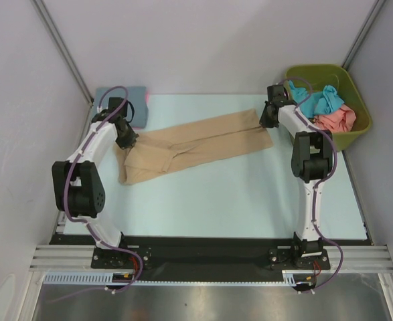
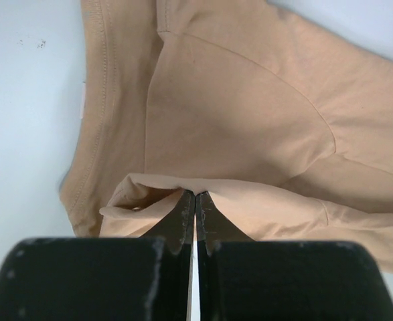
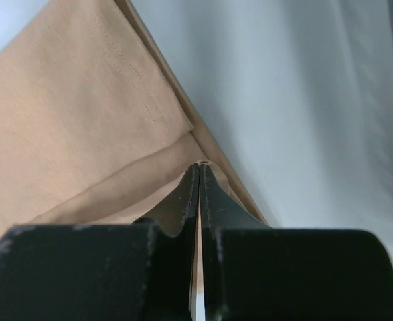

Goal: Fold and stack the t-shirts
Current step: Fold the tshirt

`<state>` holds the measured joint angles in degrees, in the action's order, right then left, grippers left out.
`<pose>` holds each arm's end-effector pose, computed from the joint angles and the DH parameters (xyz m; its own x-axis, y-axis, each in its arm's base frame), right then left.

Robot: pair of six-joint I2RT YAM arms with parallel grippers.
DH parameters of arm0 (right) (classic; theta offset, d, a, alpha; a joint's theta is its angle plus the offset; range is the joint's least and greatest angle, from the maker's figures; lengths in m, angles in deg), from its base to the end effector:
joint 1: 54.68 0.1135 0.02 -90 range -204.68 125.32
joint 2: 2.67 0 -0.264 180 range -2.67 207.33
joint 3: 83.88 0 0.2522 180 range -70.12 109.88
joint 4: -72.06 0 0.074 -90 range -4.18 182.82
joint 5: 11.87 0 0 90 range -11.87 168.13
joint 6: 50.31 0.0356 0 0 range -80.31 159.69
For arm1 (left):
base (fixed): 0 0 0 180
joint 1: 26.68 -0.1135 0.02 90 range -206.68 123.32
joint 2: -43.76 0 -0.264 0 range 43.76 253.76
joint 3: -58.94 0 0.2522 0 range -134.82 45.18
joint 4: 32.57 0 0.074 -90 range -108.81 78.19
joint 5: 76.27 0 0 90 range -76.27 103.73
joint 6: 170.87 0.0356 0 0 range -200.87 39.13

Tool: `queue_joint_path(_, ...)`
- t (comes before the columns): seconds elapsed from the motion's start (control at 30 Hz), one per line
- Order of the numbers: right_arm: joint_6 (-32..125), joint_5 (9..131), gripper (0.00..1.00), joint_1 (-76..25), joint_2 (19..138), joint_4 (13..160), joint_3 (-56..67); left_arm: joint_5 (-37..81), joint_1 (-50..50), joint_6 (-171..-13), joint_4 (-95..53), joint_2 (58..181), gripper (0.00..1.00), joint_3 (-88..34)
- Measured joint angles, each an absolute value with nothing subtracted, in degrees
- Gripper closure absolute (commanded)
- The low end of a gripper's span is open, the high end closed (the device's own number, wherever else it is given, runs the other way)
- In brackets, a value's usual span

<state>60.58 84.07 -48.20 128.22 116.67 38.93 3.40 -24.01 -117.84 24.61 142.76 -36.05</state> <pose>0.5060 0.0538 0.1906 -0.7561 0.2711 -0.5956 0.2352 0.9619 0.1392 0.3653 -0.0106 0.2611 -0.6749 -0.5608 -0.4795 -0.5587 0.8129 -0.1643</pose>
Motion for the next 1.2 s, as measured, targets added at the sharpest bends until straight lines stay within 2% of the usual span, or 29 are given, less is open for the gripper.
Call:
queue_joint_path(0.77,60.6,83.7,1.00,-48.2,132.7,119.6,45.3,5.4,-25.4,-117.7,24.1,151.3,1.00,-43.2)
queue_joint_path(1.2,60.6,83.7,1.00,-48.3,133.6,120.4,48.5,5.4,-27.9,-117.7,24.1,151.8,1.00,-43.3)
